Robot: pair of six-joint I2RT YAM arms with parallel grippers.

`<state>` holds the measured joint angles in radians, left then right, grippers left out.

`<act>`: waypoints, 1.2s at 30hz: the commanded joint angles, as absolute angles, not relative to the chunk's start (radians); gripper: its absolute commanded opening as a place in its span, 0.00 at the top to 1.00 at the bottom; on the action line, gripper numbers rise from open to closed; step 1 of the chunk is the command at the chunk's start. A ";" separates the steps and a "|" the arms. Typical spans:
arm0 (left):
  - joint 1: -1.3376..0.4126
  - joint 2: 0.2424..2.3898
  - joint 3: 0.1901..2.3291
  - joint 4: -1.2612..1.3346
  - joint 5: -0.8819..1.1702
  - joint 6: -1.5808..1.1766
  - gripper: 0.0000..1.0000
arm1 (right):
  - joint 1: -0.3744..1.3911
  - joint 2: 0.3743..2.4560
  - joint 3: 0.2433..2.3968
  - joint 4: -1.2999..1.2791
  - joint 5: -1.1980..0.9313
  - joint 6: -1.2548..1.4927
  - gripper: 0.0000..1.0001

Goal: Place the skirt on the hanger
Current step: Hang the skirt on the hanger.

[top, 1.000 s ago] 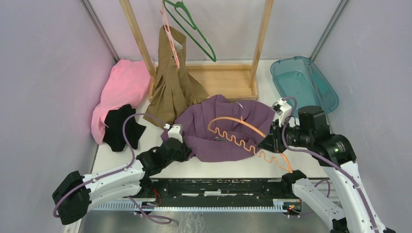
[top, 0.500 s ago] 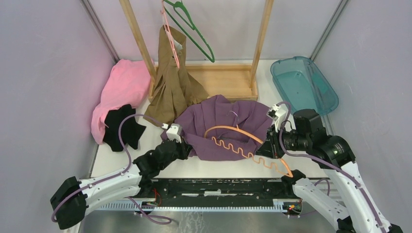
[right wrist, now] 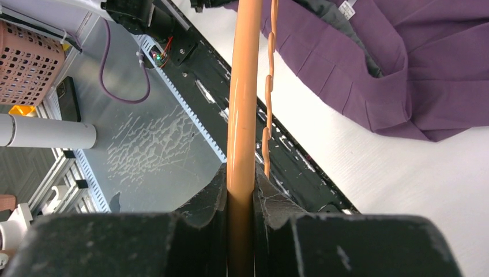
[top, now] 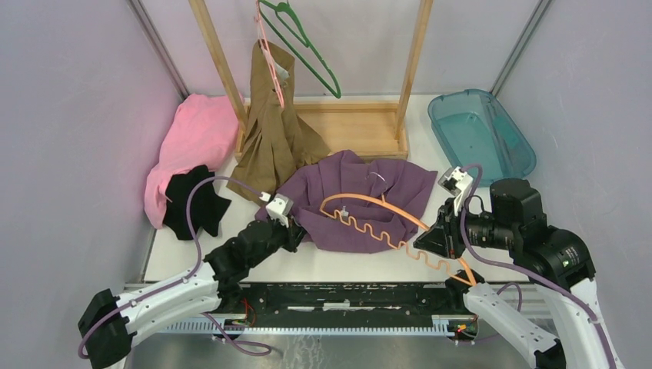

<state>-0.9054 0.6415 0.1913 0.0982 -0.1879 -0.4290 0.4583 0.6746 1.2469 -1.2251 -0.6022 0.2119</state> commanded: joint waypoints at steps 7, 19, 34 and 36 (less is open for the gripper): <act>-0.931 0.650 0.332 0.042 -0.211 -0.305 0.90 | 0.473 0.641 1.220 -1.216 -0.687 0.218 0.98; -0.939 0.712 0.499 -0.271 -0.418 -0.528 0.81 | 0.511 0.662 1.113 -1.244 -0.660 0.218 0.98; -0.939 0.692 0.508 -0.434 -0.211 -0.697 0.04 | 0.550 0.704 1.042 -1.185 -0.645 0.222 0.98; -0.939 0.649 0.508 -0.448 -0.192 -0.719 0.01 | 0.560 0.725 1.053 -1.174 -0.639 0.217 0.98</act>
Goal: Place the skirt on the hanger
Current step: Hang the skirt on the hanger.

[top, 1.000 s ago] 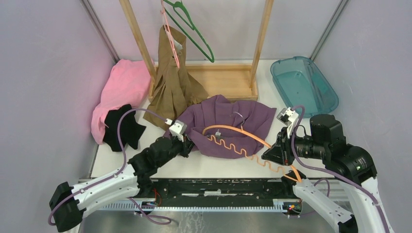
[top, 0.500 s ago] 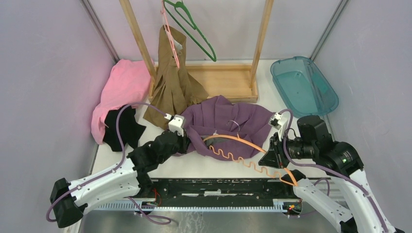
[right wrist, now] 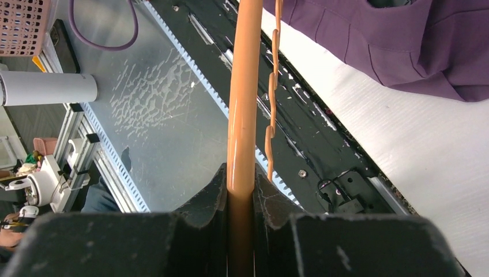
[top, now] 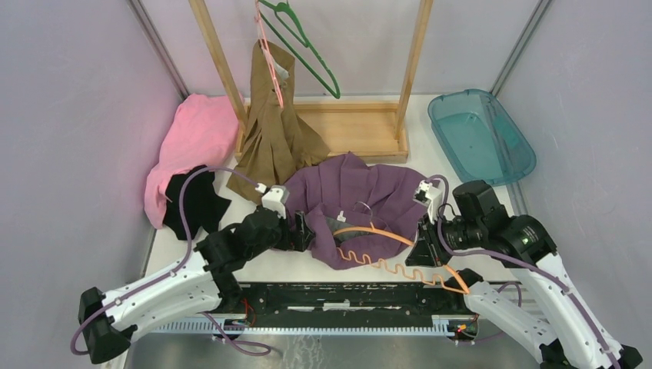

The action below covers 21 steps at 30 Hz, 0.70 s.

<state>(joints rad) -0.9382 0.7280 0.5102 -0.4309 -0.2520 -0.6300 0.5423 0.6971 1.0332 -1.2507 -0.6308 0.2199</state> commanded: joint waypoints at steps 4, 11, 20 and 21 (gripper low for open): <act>-0.939 0.593 0.544 -0.490 -0.208 -0.749 0.01 | 0.588 0.769 1.067 -1.136 -0.628 0.212 0.98; -0.938 0.711 0.658 -0.545 -0.257 -0.795 0.01 | 0.696 0.827 1.065 -1.033 -0.568 0.244 0.98; -0.938 0.920 0.741 -0.694 -0.237 -0.933 0.01 | 0.932 0.796 1.024 -0.921 -0.396 0.300 0.99; -0.938 0.909 0.730 -0.680 -0.231 -0.937 0.01 | 0.953 0.798 1.023 -0.919 -0.377 0.305 0.99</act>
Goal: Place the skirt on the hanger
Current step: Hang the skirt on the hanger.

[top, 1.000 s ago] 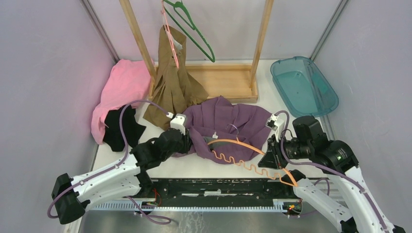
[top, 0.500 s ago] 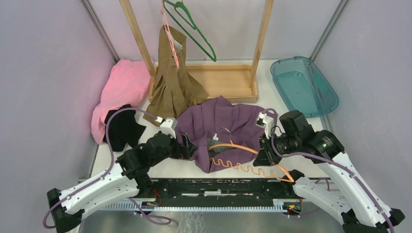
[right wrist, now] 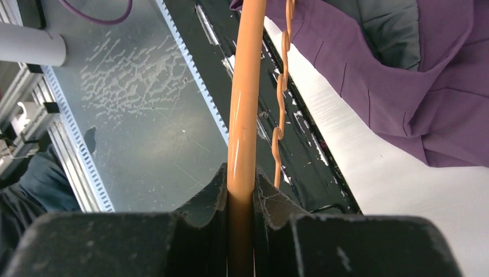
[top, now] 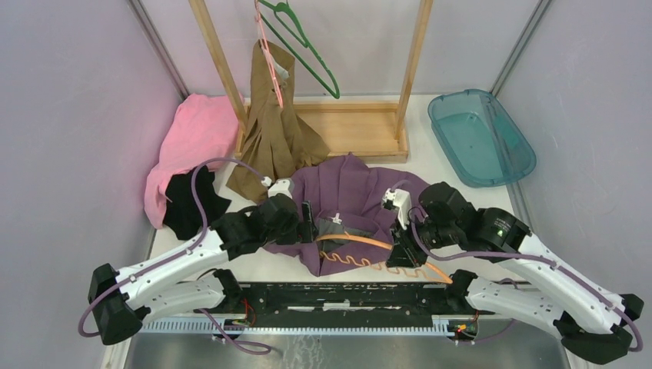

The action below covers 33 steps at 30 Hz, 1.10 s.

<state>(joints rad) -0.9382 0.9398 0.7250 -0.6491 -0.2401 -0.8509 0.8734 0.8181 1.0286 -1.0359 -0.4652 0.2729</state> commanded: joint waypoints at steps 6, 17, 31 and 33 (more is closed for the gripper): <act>-0.939 0.903 0.709 -0.677 -0.274 -0.924 0.01 | 1.059 0.825 1.031 -0.905 -0.288 0.326 0.99; -0.939 0.912 0.687 -0.662 -0.260 -0.873 0.97 | 1.160 0.808 1.020 -0.884 -0.159 0.357 0.99; -0.938 0.681 0.691 -0.749 -0.237 -0.882 0.97 | 1.330 0.778 1.023 -0.729 0.058 0.204 0.99; -0.939 0.686 0.693 -0.738 -0.223 -0.875 0.97 | 1.357 0.787 1.028 -0.710 0.076 0.187 0.99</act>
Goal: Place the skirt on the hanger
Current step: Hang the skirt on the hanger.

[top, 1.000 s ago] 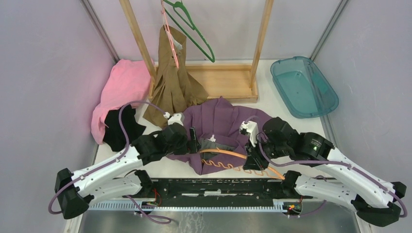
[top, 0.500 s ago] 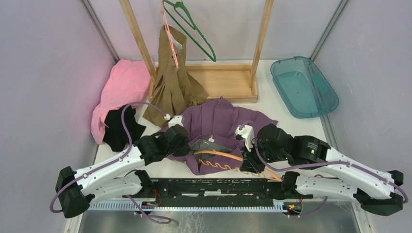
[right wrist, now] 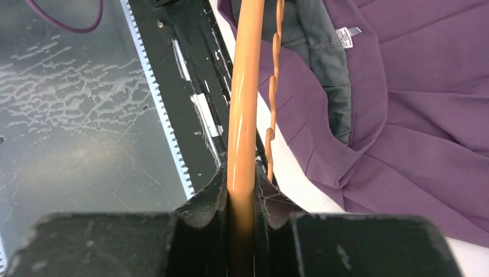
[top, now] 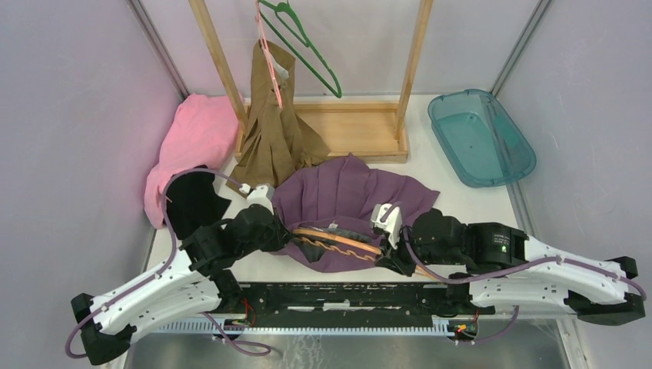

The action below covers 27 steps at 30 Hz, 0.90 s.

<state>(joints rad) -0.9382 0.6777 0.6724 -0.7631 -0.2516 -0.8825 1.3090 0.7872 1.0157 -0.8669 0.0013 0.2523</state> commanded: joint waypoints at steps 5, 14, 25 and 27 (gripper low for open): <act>-0.939 0.678 0.718 -0.688 -0.198 -0.860 0.97 | 1.461 0.854 1.008 -0.679 0.181 0.153 0.99; -0.939 0.689 0.790 -0.531 -0.066 -0.828 0.97 | 1.543 0.873 0.932 -0.534 0.329 0.130 0.99; -0.939 0.661 0.763 -0.385 0.062 -0.818 0.97 | 1.542 0.817 0.738 -0.220 0.326 0.098 0.99; -0.937 0.650 0.745 -0.356 0.091 -0.813 0.95 | 1.543 0.828 0.720 -0.177 0.322 0.097 0.99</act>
